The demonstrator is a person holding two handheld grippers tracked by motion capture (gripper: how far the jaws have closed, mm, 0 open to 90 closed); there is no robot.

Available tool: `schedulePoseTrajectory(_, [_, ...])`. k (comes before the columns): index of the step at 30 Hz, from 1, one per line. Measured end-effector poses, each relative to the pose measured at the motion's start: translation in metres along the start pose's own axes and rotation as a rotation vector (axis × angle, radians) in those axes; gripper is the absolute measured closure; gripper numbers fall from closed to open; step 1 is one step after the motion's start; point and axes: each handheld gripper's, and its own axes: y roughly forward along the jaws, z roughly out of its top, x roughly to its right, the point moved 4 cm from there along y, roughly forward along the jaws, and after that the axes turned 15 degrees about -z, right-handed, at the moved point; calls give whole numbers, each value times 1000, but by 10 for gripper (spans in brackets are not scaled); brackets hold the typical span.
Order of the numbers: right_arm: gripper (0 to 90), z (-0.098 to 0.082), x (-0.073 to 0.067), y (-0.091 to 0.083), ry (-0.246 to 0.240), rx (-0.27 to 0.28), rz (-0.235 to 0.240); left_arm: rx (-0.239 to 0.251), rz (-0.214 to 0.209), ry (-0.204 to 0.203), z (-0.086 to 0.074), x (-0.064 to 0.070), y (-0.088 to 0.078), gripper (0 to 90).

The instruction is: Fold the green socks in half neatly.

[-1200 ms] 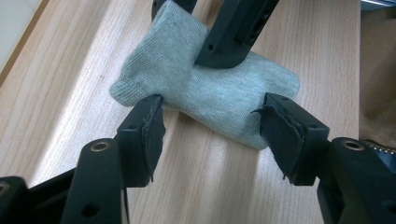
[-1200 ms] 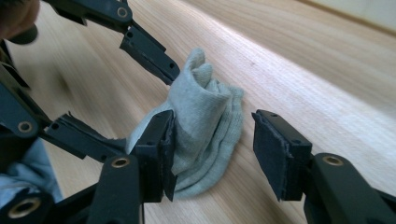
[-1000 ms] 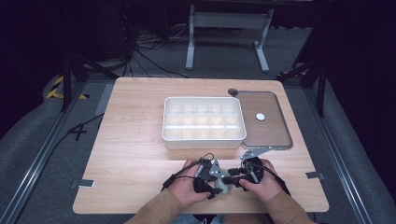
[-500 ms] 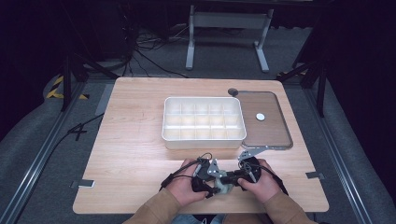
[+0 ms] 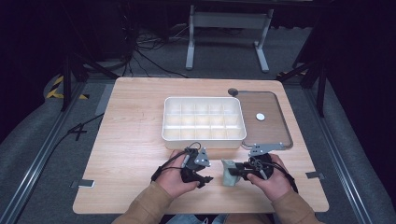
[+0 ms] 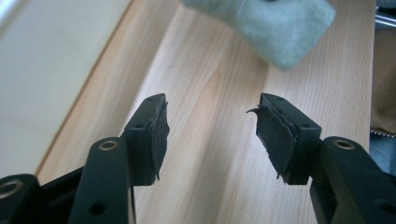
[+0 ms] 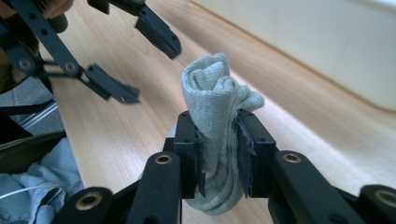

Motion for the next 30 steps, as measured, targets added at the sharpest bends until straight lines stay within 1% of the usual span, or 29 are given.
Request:
schedulePoseTrajectory(1, [720, 2, 1, -2, -4, 6, -7, 3, 9, -1, 0, -2, -4, 441])
schedulePoseTrajectory(3, [719, 7, 4, -7, -17, 12, -24, 4, 14, -5, -1, -3, -10, 442])
schedulePoseTrajectory(5, [718, 11, 6, -12, -26, 18, -39, 17, 21, -18, -2, -5, -17, 442])
schedulePoseTrajectory(6, [718, 14, 8, -14, -35, 23, -46, 20, 26, -17, -3, -7, -21, 442])
schedulePoseTrajectory(9, [716, 23, 15, -21, -54, 36, -77, 29, 36, -40, -5, -9, -29, 442])
schedulePoseTrajectory(10, [716, 23, 15, -21, -54, 36, -77, 32, 42, -42, -6, -10, -32, 442])
schedulePoseTrajectory(11, [715, 25, 16, -23, -55, 38, -81, 31, 46, -52, -7, -11, -35, 443])
schedulePoseTrajectory(12, [714, 27, 19, -25, -58, 43, -89, 42, 47, -60, -8, -12, -37, 443])
schedulePoseTrajectory(13, [712, 29, 20, -26, -52, 45, -91, 46, 46, -71, -9, -13, -40, 443])
schedulePoseTrajectory(14, [711, 32, 22, -29, -41, 43, -83, 50, 47, -74, -10, -14, -41, 442])
schedulePoseTrajectory(15, [711, 33, 23, -29, -43, 48, -85, 45, 51, -75, -10, -15, -43, 442])
schedulePoseTrajectory(17, [711, 37, 26, -32, -58, 47, -111, 46, 57, -81, -12, -16, -46, 441])
schedulePoseTrajectory(21, [709, 44, 32, -34, -77, 44, -132, 55, 65, -94, -14, -17, -53, 438])
schedulePoseTrajectory(25, [706, 52, 41, -35, -98, 41, -150, 66, 73, -97, -16, -18, -58, 435])
schedulePoseTrajectory(26, [705, 54, 43, -36, -107, 45, -157, 67, 73, -99, -16, -18, -58, 435])
schedulePoseTrajectory(30, [703, 64, 50, -38, -114, 58, -173, 67, 69, -98, -16, -18, -57, 432])
